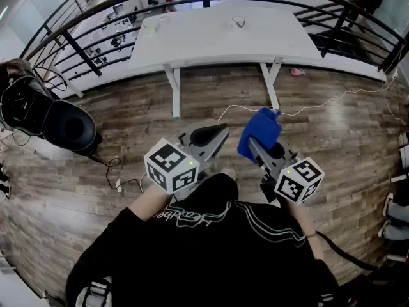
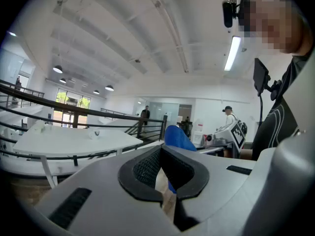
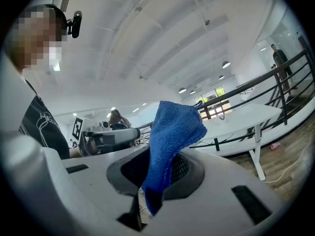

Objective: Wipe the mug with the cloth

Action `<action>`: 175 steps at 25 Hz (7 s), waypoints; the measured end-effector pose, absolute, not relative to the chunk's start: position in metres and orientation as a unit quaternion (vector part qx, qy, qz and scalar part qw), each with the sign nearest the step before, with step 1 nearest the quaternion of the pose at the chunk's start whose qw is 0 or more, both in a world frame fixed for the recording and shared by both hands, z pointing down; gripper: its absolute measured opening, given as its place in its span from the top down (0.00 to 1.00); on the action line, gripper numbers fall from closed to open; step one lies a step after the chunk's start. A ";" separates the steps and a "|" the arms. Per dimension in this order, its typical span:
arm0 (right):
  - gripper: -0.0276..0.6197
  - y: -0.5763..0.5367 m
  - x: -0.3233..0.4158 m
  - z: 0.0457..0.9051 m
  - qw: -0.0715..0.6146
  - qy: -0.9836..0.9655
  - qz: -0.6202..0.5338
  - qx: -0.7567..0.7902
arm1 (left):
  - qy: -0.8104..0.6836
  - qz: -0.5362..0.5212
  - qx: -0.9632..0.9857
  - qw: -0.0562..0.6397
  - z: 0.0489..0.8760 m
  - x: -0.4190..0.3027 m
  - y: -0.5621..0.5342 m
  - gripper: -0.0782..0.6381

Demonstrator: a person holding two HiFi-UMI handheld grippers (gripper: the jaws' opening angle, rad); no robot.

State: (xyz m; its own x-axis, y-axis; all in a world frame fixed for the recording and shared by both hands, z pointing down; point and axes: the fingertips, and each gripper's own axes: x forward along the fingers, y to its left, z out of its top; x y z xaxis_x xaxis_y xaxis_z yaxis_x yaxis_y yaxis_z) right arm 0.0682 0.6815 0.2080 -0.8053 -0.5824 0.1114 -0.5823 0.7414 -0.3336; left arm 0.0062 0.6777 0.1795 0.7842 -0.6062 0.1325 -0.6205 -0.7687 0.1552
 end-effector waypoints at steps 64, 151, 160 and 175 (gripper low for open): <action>0.88 -0.024 0.020 0.301 0.066 0.860 -0.313 -0.396 | -0.304 0.110 0.931 0.171 0.310 -0.073 -0.041 0.88; 0.88 -0.106 0.065 0.394 -0.042 0.802 -0.439 -0.402 | -0.291 0.260 0.912 0.127 0.433 -0.024 -0.128 0.78; 0.88 -0.128 0.064 0.387 -0.027 0.815 -0.448 -0.367 | -0.312 0.276 0.901 0.120 0.431 -0.033 -0.133 0.79; 0.88 -0.154 0.059 0.424 -0.112 0.815 -0.463 -0.330 | -0.349 0.271 0.887 0.134 0.434 -0.038 -0.140 0.79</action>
